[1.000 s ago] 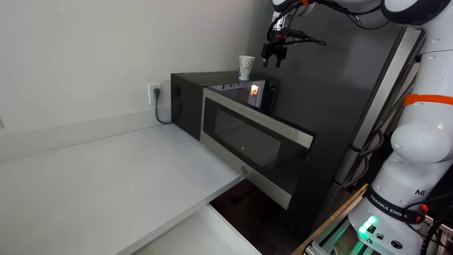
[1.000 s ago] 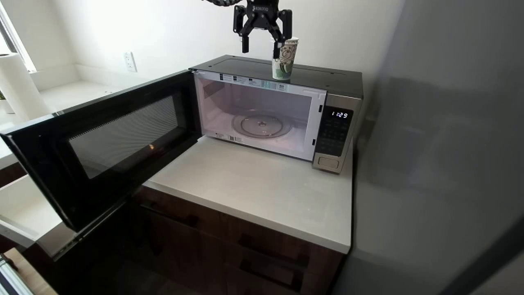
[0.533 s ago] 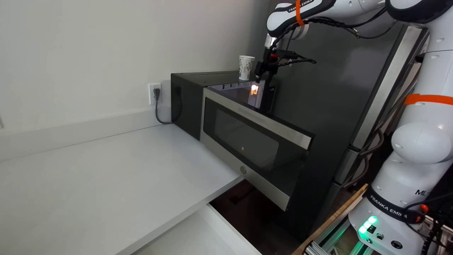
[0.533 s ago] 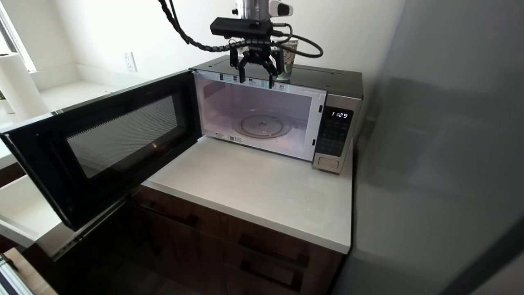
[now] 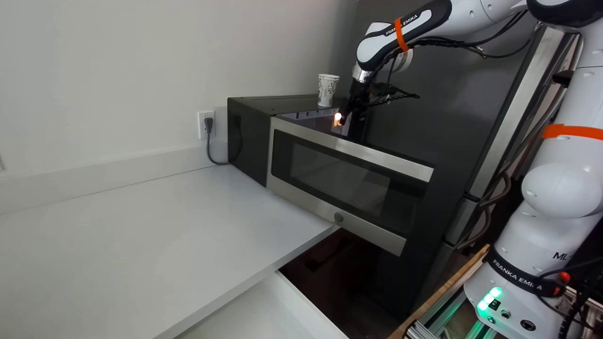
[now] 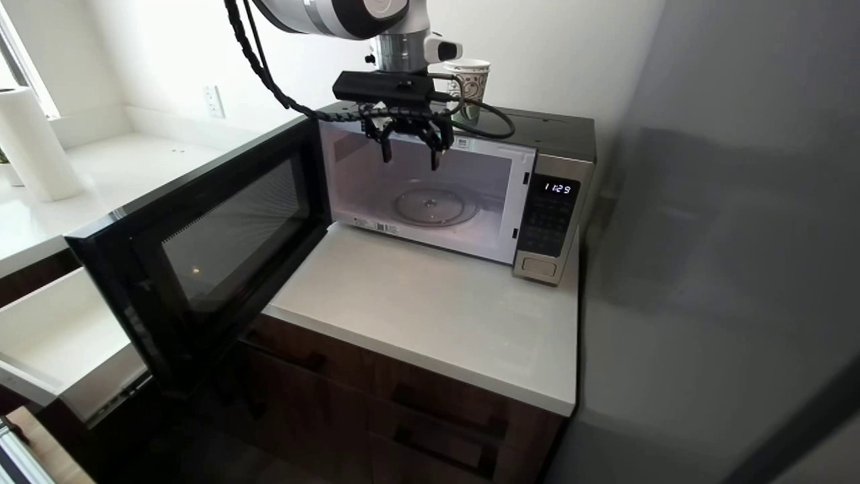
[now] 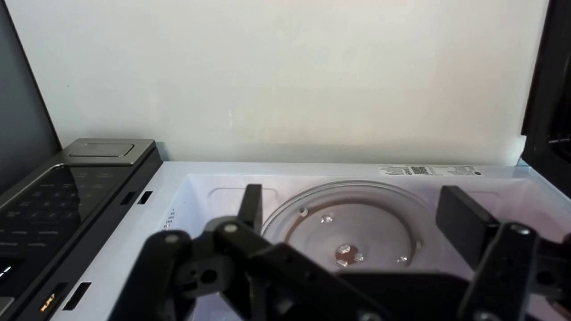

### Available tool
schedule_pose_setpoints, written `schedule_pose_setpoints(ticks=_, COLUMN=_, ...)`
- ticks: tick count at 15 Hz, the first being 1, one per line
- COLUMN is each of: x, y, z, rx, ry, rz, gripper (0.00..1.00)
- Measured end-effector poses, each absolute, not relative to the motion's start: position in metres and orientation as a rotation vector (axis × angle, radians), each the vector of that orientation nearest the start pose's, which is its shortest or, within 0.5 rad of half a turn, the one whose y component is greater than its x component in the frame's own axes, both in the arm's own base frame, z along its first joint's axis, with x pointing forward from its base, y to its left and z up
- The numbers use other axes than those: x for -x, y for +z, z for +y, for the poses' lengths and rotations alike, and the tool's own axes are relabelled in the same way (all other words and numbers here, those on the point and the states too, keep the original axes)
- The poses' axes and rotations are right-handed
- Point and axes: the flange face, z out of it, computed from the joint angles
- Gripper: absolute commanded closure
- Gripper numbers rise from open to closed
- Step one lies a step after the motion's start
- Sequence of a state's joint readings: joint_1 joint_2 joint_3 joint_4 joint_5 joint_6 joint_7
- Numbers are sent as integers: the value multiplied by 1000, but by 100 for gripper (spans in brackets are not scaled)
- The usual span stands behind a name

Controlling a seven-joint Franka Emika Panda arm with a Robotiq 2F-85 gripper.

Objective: Open the microwave door

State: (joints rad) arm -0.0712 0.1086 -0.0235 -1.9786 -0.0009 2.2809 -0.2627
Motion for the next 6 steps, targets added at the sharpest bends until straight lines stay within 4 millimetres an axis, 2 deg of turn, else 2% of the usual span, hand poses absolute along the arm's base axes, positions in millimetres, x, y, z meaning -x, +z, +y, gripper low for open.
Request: schedule_pose_setpoints(ticks=6, x=-593, y=435, z=-56, rx=3153, ry=-307, rz=-268, gripper=0)
